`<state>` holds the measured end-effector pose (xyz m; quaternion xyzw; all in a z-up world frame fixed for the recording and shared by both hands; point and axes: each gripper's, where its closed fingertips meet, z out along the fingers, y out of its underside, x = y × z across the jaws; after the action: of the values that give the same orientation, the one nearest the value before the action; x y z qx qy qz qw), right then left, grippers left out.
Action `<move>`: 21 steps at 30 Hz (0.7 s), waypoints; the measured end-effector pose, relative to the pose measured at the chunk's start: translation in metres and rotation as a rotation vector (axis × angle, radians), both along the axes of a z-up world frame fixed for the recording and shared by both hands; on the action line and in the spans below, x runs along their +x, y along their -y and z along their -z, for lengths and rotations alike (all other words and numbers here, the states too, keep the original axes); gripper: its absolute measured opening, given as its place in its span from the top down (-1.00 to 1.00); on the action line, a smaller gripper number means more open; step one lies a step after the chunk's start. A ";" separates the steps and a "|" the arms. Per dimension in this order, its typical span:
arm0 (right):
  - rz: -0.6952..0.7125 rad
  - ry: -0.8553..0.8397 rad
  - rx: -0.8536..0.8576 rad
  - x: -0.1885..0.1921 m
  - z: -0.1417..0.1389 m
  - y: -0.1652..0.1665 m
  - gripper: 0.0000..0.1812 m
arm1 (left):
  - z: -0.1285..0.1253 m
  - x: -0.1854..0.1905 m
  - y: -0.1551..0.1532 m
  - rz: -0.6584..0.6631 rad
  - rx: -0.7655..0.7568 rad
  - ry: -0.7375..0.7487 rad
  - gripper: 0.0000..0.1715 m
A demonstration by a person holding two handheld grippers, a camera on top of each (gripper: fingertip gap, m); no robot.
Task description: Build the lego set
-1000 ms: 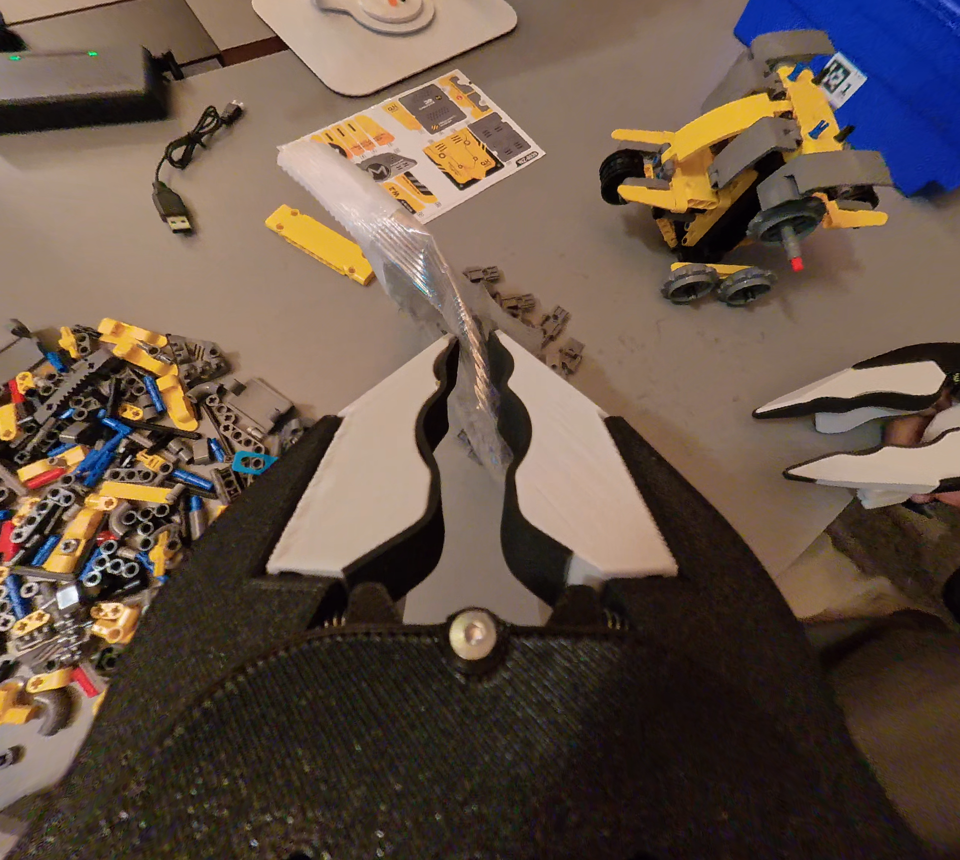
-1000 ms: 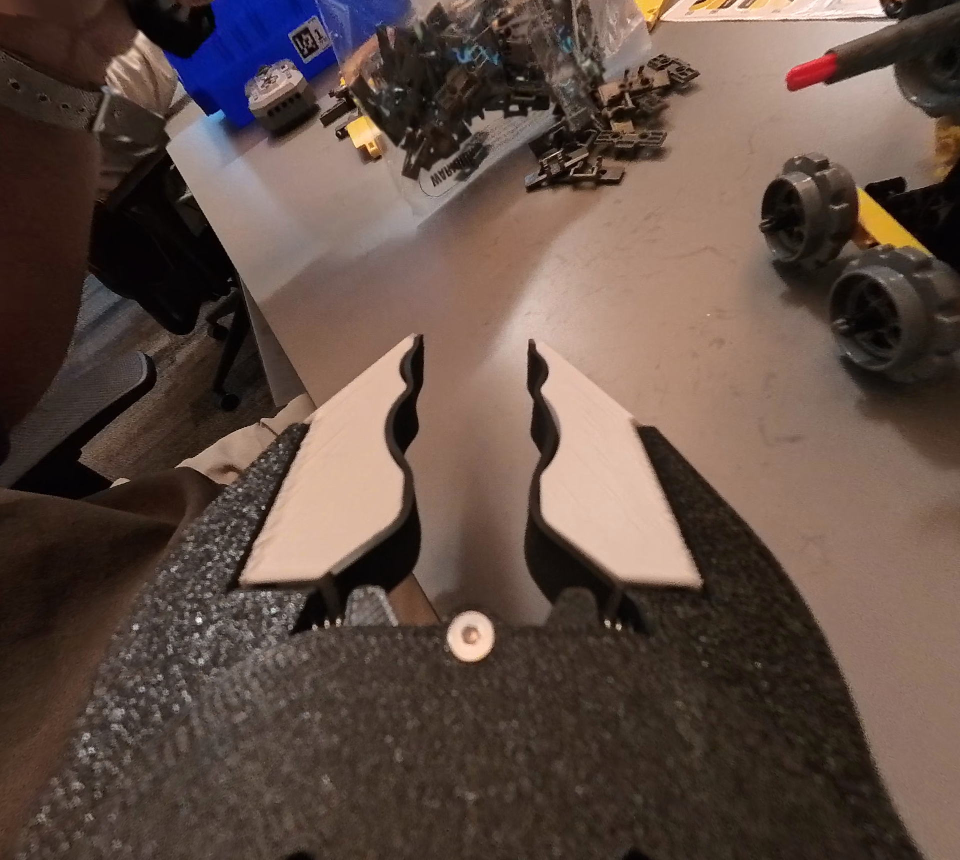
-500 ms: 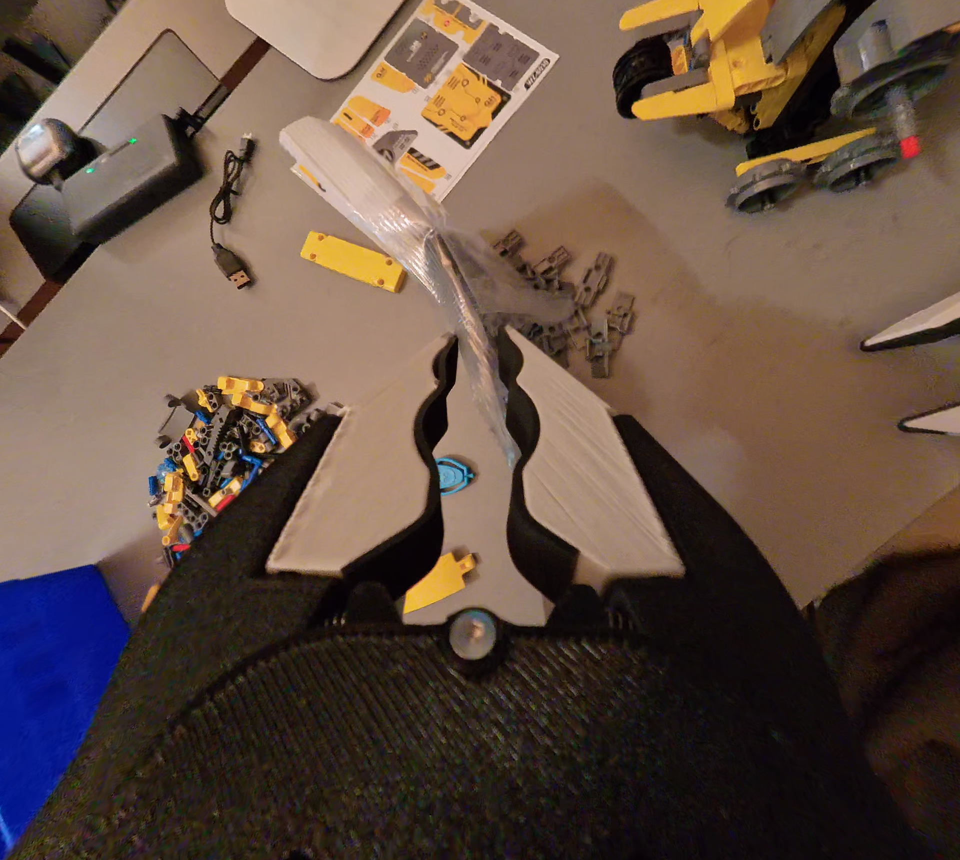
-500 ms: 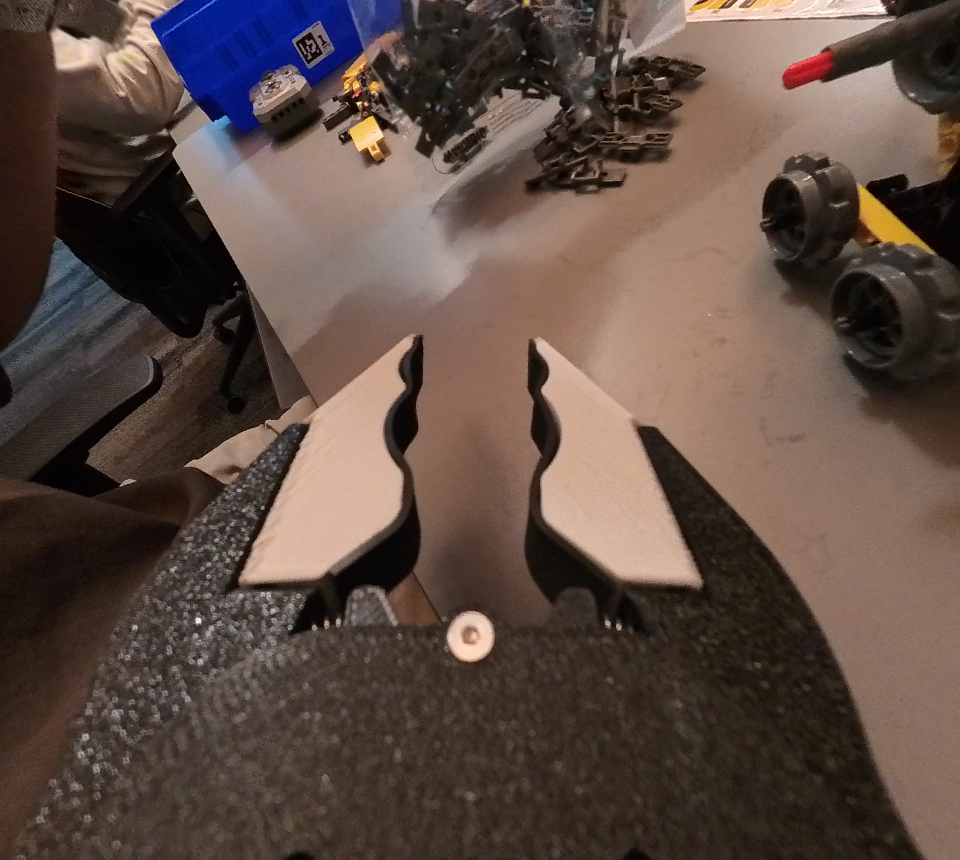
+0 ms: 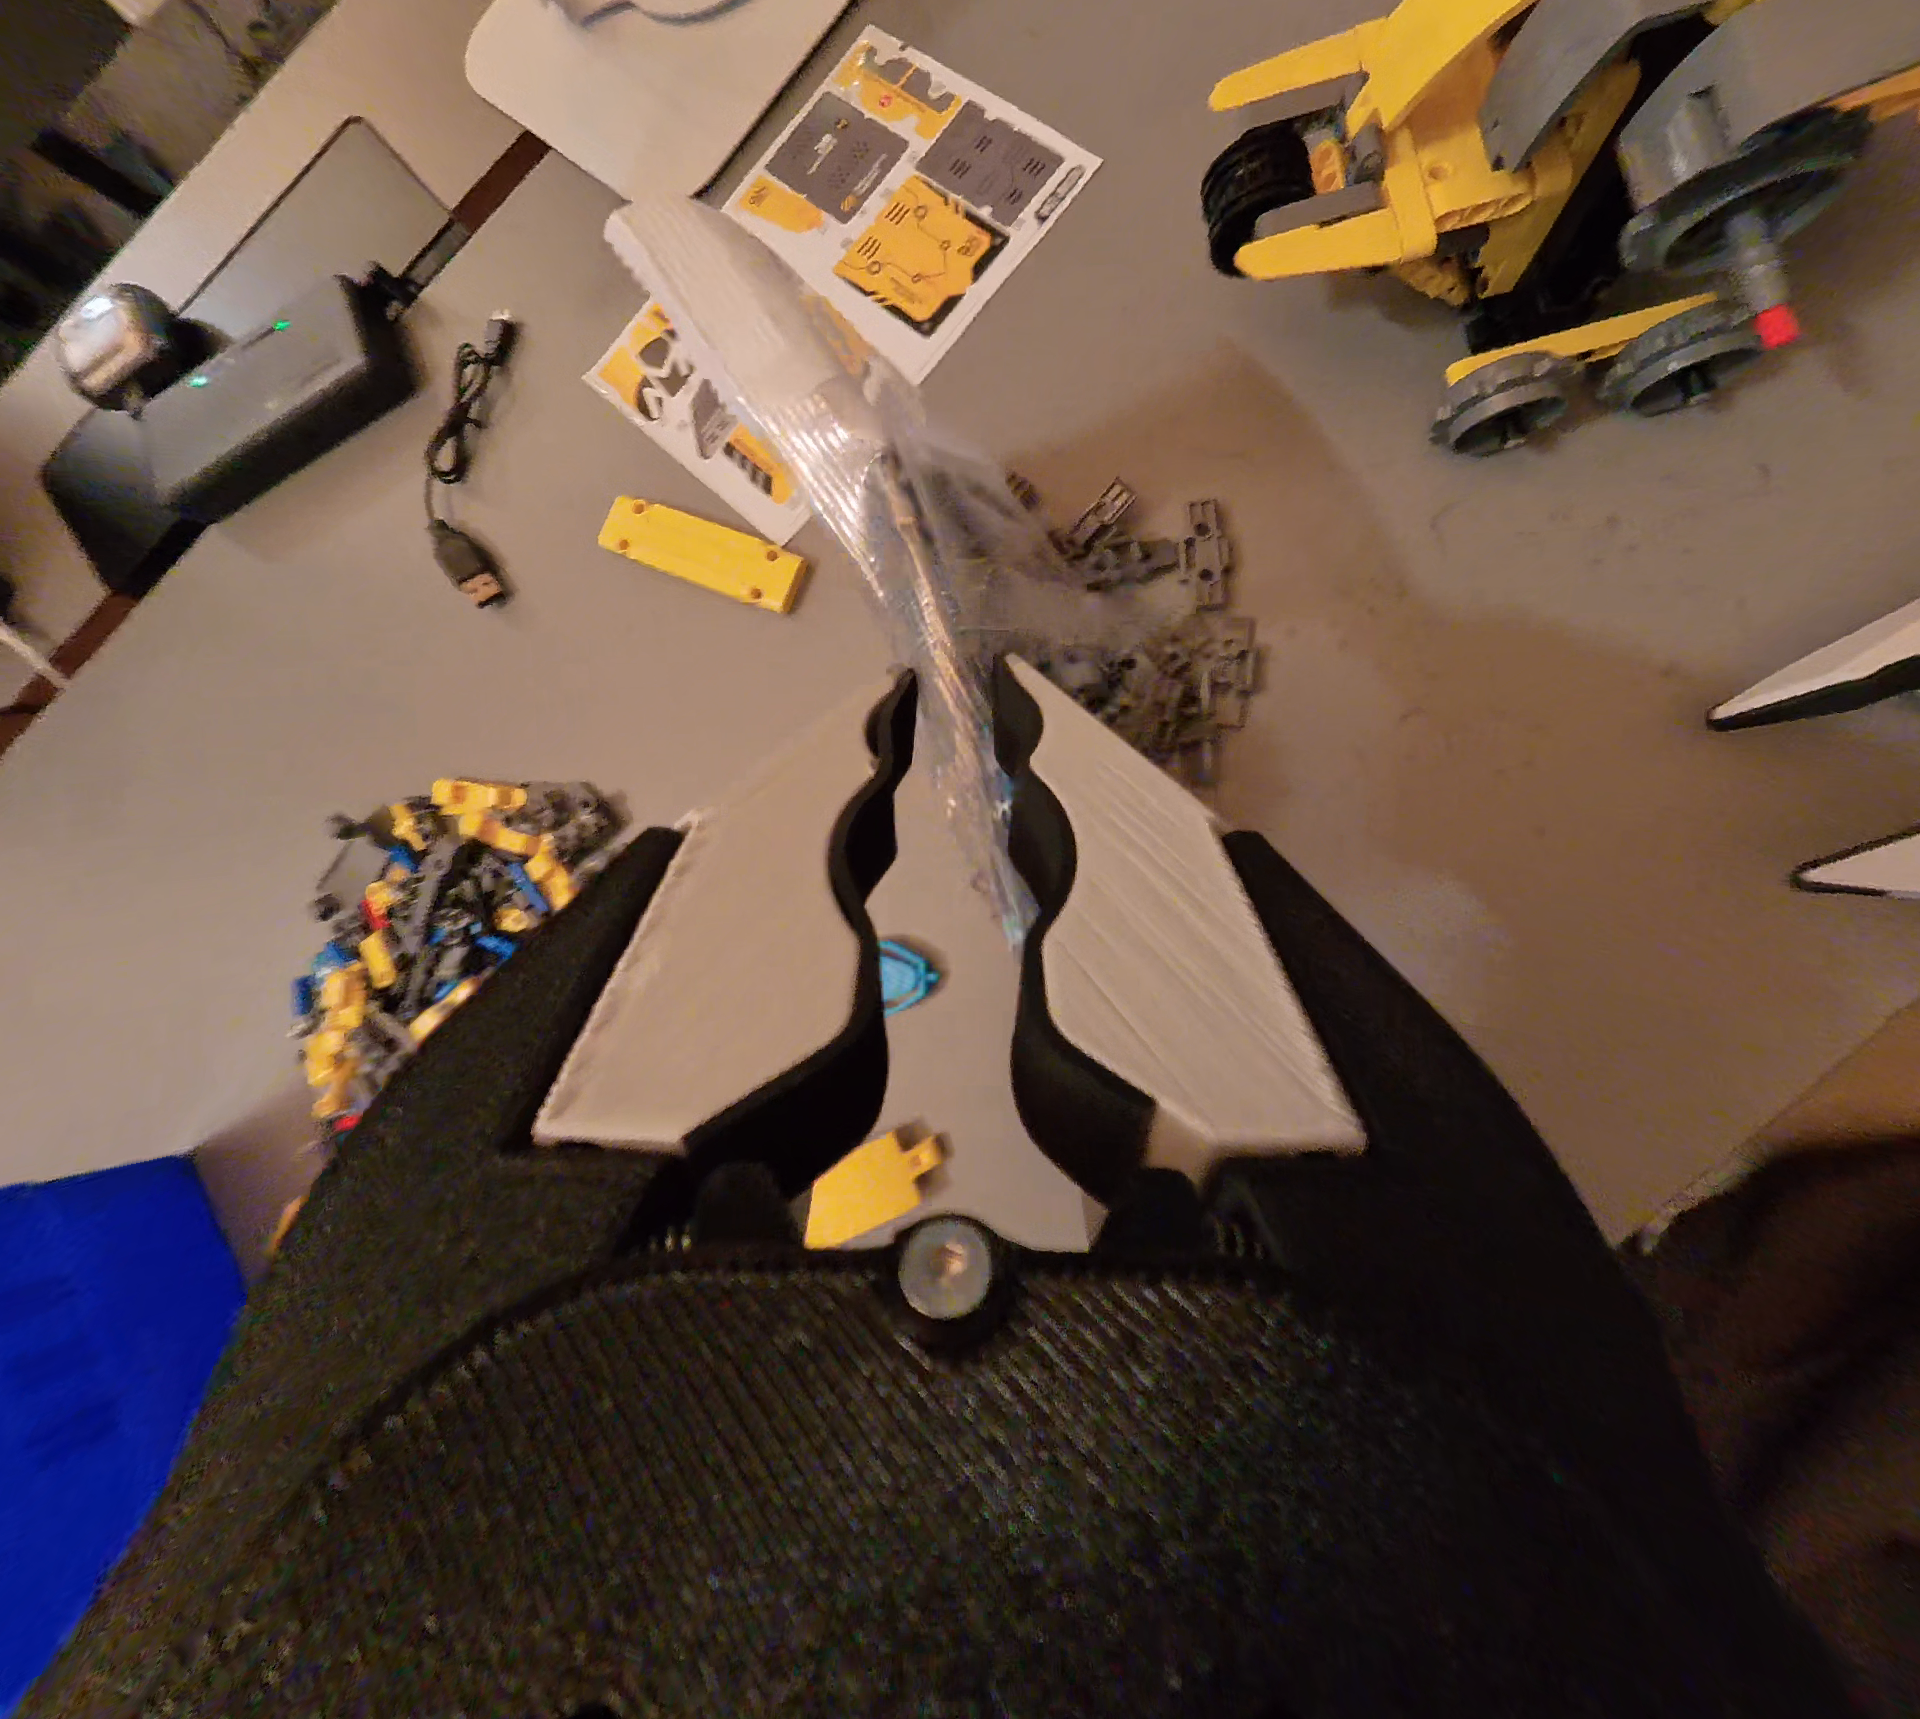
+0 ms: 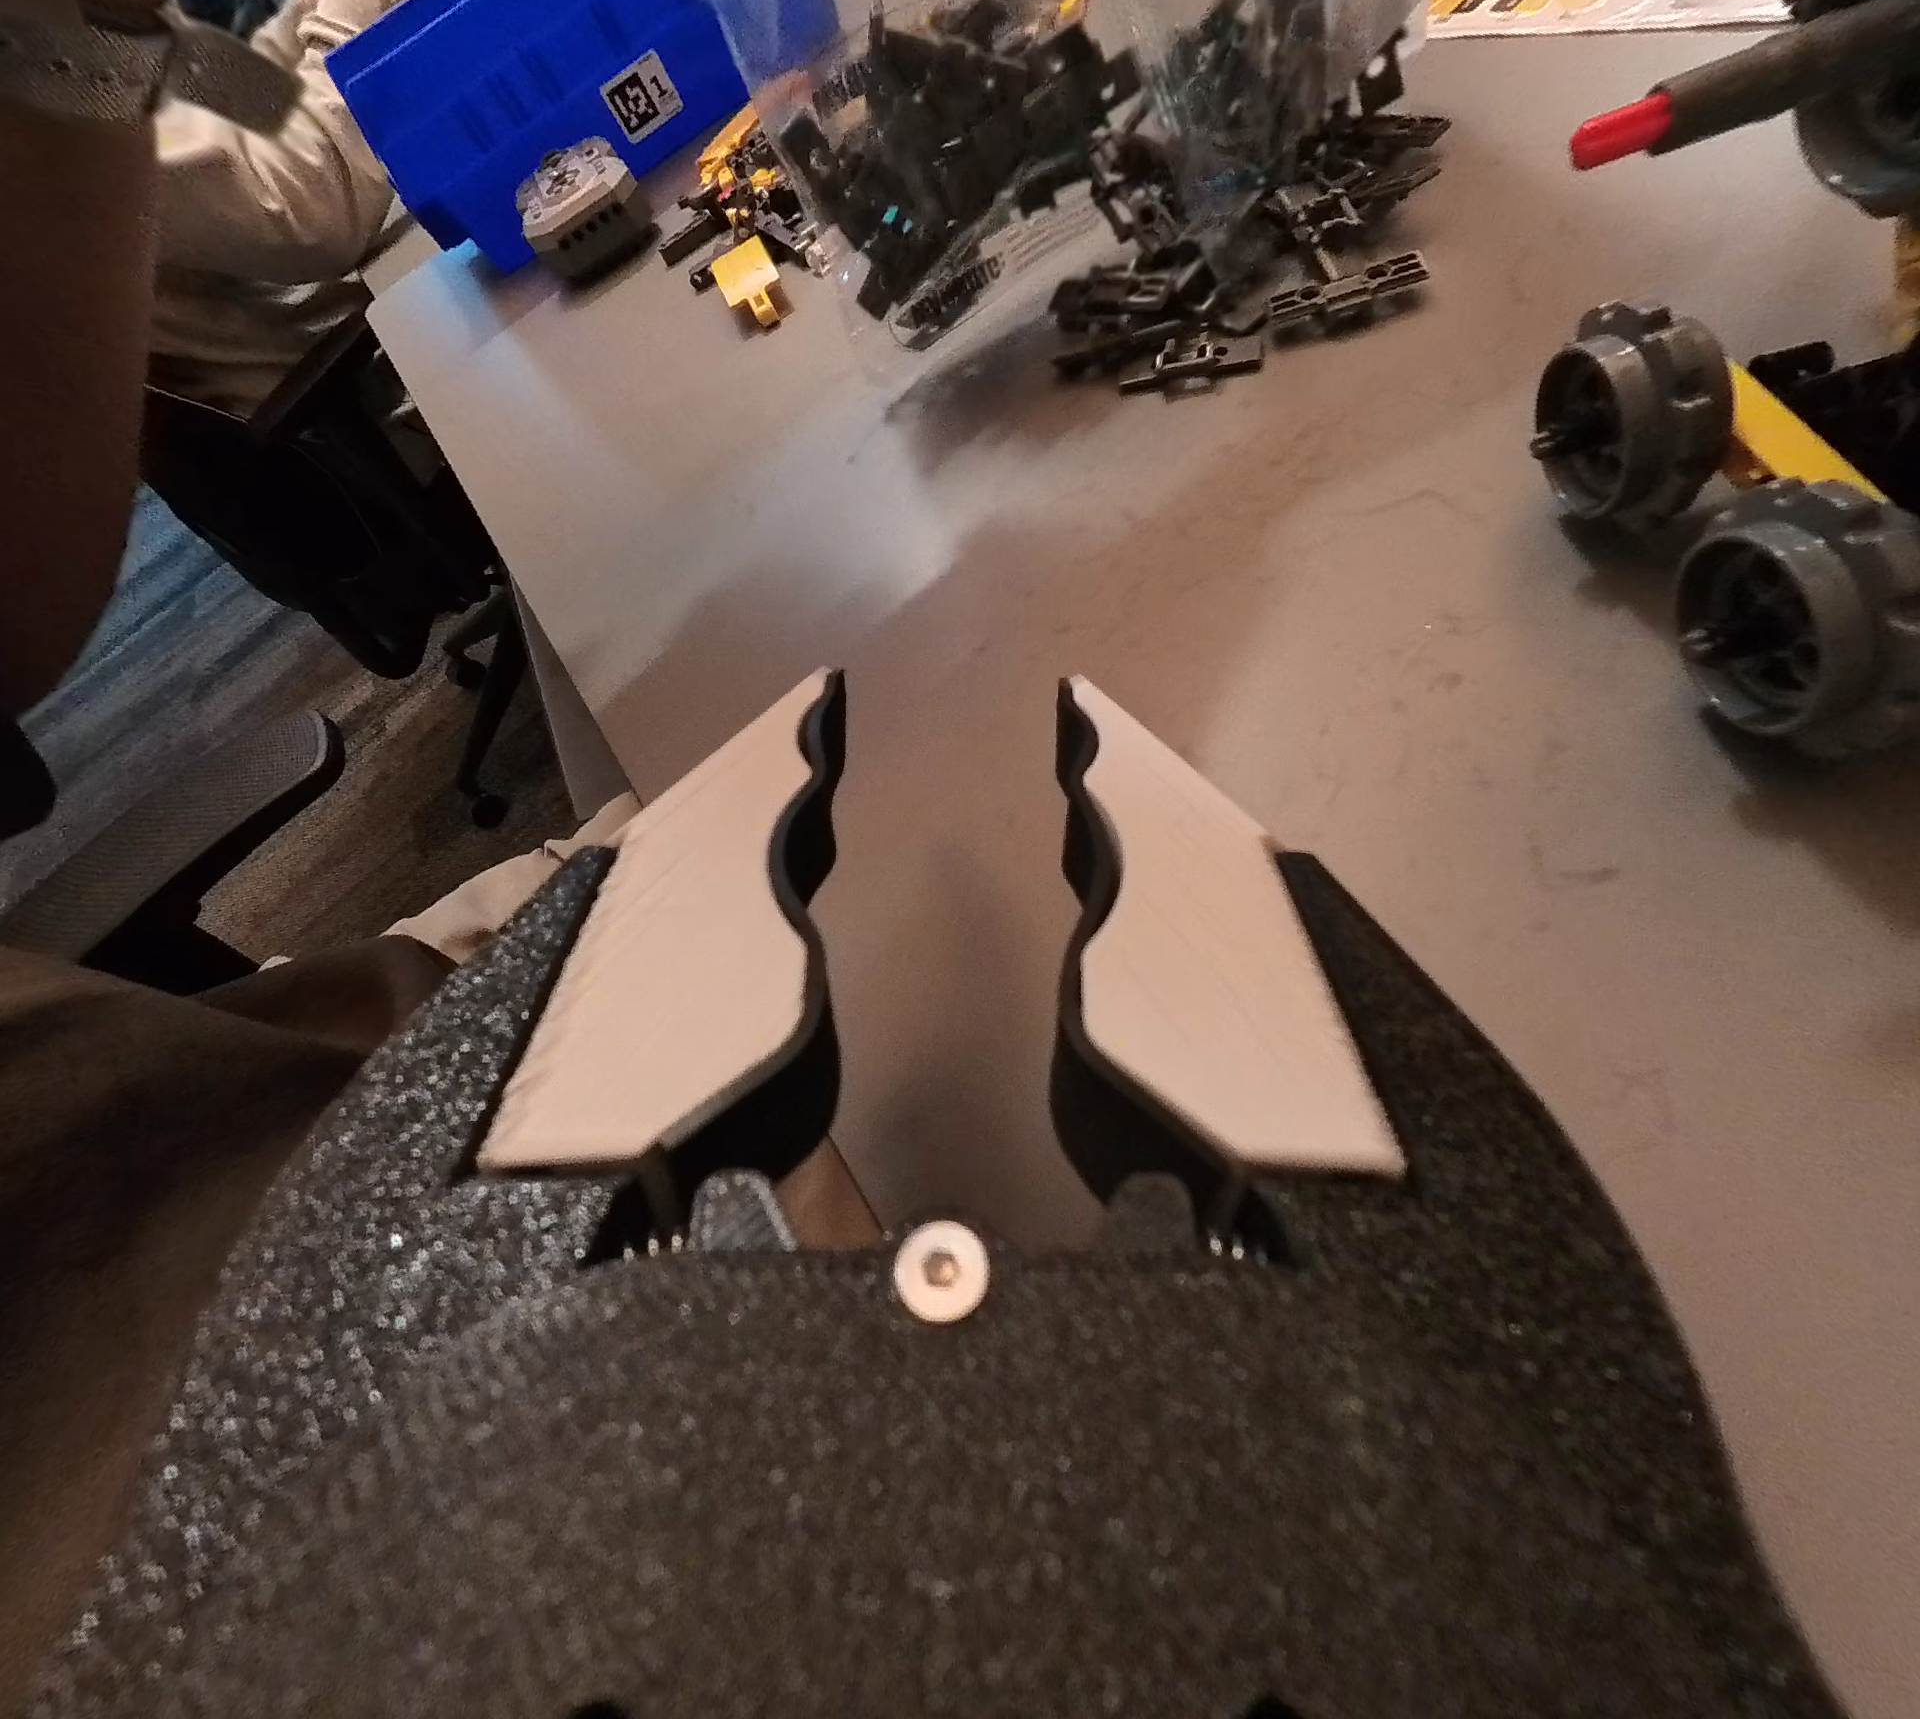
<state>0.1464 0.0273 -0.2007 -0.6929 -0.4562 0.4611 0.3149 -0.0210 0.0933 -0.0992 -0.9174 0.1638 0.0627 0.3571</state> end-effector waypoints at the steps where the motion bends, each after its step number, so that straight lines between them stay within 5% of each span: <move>1: 0.001 0.000 0.000 0.000 0.000 0.000 0.56 | -0.001 -0.002 0.000 -0.002 -0.012 -0.032 0.86; 6: 0.000 -0.001 -0.002 0.000 0.000 0.000 0.56 | -0.003 -0.011 -0.004 -0.018 -0.031 -0.116 0.87; 10: 0.000 -0.003 -0.005 0.000 0.000 0.000 0.56 | 0.000 0.014 -0.006 0.023 -0.036 0.082 0.93; 14: -0.001 -0.003 -0.005 0.000 0.000 0.000 0.56 | 0.008 0.007 -0.008 0.004 -0.041 -0.101 0.97; 21: -0.004 -0.008 -0.011 0.000 -0.001 0.000 0.56 | 0.001 0.015 -0.006 0.016 -0.025 -0.087 0.97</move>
<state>0.1467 0.0268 -0.2000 -0.6918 -0.4540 0.4668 0.3120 -0.0062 0.0994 -0.1004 -0.9170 0.1870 0.0975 0.3385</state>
